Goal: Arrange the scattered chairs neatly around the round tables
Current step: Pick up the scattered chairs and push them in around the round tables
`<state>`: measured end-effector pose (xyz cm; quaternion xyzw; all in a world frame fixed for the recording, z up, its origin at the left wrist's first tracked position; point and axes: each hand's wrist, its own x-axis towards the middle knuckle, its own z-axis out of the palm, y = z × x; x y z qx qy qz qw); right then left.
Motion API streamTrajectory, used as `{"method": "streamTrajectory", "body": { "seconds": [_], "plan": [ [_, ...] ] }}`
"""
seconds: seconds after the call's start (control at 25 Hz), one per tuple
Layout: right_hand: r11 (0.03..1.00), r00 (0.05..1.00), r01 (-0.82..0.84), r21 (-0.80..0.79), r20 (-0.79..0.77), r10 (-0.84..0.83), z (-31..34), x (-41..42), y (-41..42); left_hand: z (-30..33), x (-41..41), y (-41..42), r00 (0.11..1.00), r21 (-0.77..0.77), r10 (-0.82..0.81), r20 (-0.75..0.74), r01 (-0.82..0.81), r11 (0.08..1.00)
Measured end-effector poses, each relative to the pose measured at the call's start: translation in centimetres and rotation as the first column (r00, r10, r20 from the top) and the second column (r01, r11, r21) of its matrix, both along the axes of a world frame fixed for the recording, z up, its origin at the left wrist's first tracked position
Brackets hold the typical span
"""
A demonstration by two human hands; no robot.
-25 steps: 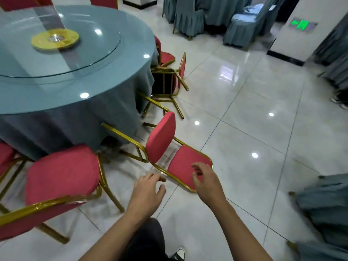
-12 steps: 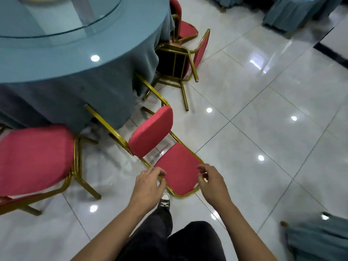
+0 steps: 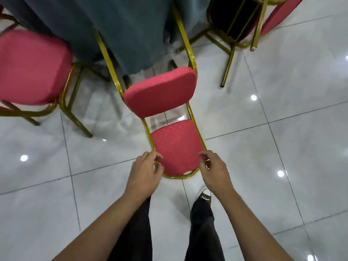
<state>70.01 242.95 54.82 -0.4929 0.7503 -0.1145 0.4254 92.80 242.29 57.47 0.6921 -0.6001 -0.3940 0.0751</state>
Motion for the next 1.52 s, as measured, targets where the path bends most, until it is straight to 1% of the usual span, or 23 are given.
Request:
{"method": "streamTrajectory", "body": {
  "seconds": [0.12, 0.24, 0.36, 0.48, 0.56, 0.64, 0.68, 0.72, 0.8, 0.84, 0.88, 0.96, 1.04, 1.16, 1.24, 1.36, 1.52],
  "plan": [
    [0.99, 0.99, -0.14, 0.027, 0.013, 0.139, -9.6, -4.9, -1.8, -9.5, -4.3, 2.2, 0.965, 0.016, 0.264, 0.005, -0.264, 0.964],
    [0.991, 0.991, -0.133, 0.031, -0.023, 0.133, -20.6, -8.9, -3.3, -20.8, -7.7, 4.4, 0.903, 0.087, 0.43, -0.008, -0.427, 0.9],
    [0.995, 0.996, -0.08, 0.054, -0.044, 0.083, -33.5, -11.0, -3.8, -33.6, -8.6, 6.1, 0.844, 0.143, 0.536, 0.015, -0.533, 0.834],
    [0.997, 0.998, 0.012, 0.077, -0.069, -0.007, -45.5, -12.2, -3.9, -45.8, -7.8, 6.8, 0.843, 0.163, 0.537, 0.041, -0.535, 0.829],
    [0.994, 0.993, 0.071, 0.084, -0.095, -0.063, -53.1, -12.8, -3.5, -53.0, -6.6, 7.3, 0.786, 0.18, 0.616, 0.042, -0.613, 0.77],
    [0.985, 0.987, 0.114, 0.132, -0.125, -0.097, -58.9, -13.5, -3.5, -58.4, -5.7, 8.0, 0.713, 0.232, 0.701, 0.001, -0.682, 0.694],
    [0.977, 0.987, 0.131, 0.171, -0.117, -0.112, -61.0, -13.7, -3.8, -60.4, -5.3, 8.5, 0.694, 0.264, 0.719, -0.038, -0.688, 0.677],
    [0.966, 0.986, 0.154, 0.206, -0.101, -0.136, -62.7, -13.8, -4.1, -62.0, -4.9, 8.8, 0.676, 0.297, 0.732, -0.086, -0.684, 0.666],
    [0.946, 0.979, 0.203, 0.253, -0.073, -0.191, -63.9, -13.8, -4.6, -63.3, -4.3, 8.9, 0.589, 0.36, 0.791, -0.166, -0.711, 0.605],
    [0.942, 0.976, 0.216, 0.259, -0.063, -0.206, -63.7, -13.8, -4.6, -63.2, -4.1, 9.0, 0.553, 0.378, 0.814, -0.18, -0.725, 0.576],
    [0.942, 0.975, 0.223, 0.251, -0.057, -0.215, -63.0, -13.8, -4.5, -62.5, -3.9, 9.0, 0.543, 0.383, 0.821, -0.176, -0.731, 0.566],
    [0.951, 0.977, 0.214, 0.224, -0.051, -0.208, -59.9, -14.0, -3.8, -59.2, -3.8, 9.4, 0.581, 0.371, 0.802, -0.143, -0.719, 0.587],
    [0.961, 0.983, 0.186, 0.204, -0.051, -0.179, -54.6, -14.5, -2.4, -53.7, -4.3, 10.5, 0.627, 0.334, 0.771, -0.11, -0.708, 0.623],
    [0.979, 0.993, 0.115, 0.169, -0.054, -0.107, -42.8, -14.6, -0.4, -41.6, -4.6, 12.2, 0.669, 0.286, 0.742, -0.043, -0.703, 0.651],
    [0.989, 0.996, 0.085, 0.121, -0.015, -0.084, -33.9, -14.6, 0.4, -32.9, -5.0, 12.9, 0.683, 0.243, 0.73, -0.011, -0.707, 0.665],
    [0.992, 0.998, 0.059, 0.113, -0.02, -0.057, -20.5, -14.3, -0.1, -19.7, -5.4, 12.6, 0.664, 0.183, 0.743, 0.08, -0.743, 0.644],
    [0.985, 0.997, 0.063, 0.158, -0.053, -0.056, -5.6, -13.5, -3.1, -4.8, -4.6, 10.4, 0.639, 0.131, 0.751, 0.166, -0.769, 0.625]
  ]
}}
